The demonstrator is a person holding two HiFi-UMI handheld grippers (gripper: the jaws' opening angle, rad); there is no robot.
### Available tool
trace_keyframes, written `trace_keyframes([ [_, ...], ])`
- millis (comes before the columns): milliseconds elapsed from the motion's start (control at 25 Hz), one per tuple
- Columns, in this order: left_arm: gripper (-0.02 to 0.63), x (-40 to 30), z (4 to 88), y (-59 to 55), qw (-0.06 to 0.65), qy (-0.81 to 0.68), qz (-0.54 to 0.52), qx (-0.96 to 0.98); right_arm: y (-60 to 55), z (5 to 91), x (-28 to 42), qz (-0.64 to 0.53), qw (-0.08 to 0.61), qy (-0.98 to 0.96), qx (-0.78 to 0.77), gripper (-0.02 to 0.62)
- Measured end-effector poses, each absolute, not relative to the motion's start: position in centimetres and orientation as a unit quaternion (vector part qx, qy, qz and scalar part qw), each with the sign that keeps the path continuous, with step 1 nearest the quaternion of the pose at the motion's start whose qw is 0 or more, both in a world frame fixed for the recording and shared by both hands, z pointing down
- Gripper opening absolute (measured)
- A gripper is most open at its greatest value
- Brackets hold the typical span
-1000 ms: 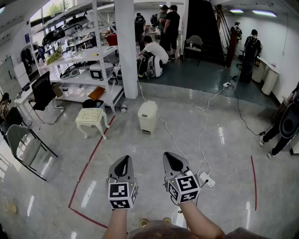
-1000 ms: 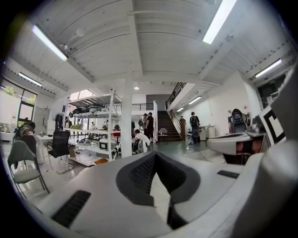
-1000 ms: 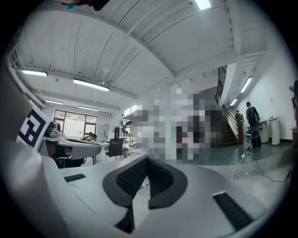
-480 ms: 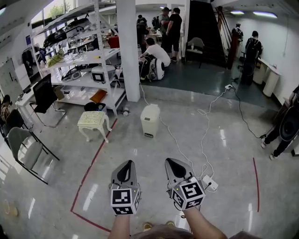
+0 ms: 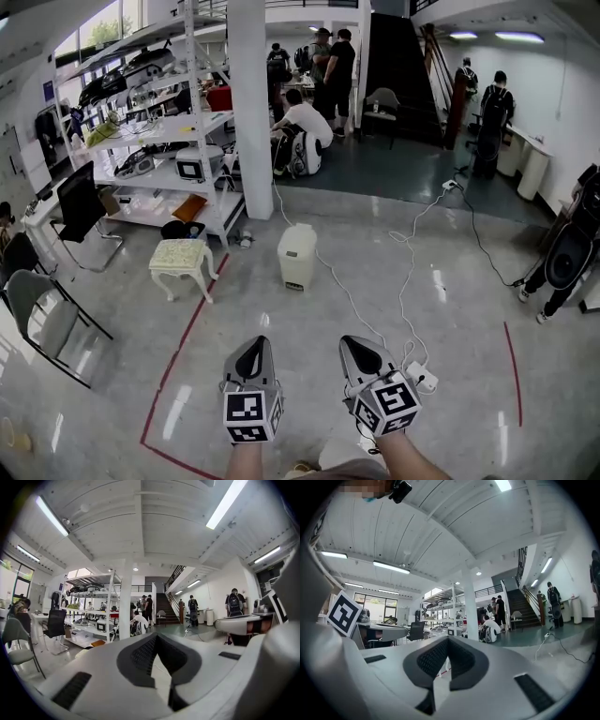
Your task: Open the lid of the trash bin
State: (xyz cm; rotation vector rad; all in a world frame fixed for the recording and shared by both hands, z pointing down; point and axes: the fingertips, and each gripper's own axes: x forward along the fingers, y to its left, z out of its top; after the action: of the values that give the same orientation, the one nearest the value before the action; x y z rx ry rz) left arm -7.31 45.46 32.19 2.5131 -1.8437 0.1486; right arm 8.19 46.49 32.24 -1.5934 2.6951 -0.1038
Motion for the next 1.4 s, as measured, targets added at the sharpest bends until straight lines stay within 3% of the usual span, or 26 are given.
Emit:
trace_keyframes([
  [920, 0.0, -7.9, 33.6, 36.8, 0.014, -0.562, 0.061, 0.825, 37.5, 33.2, 6.6, -0.042, 0.012, 0.852, -0.522, 0.034],
  [1400, 0.0, -6.7, 32.4, 27.1, 0.008, -0.567, 0.071, 0.821, 27.2, 32.0, 8.1, -0.044, 0.016, 0.859, -0.509, 0.032],
])
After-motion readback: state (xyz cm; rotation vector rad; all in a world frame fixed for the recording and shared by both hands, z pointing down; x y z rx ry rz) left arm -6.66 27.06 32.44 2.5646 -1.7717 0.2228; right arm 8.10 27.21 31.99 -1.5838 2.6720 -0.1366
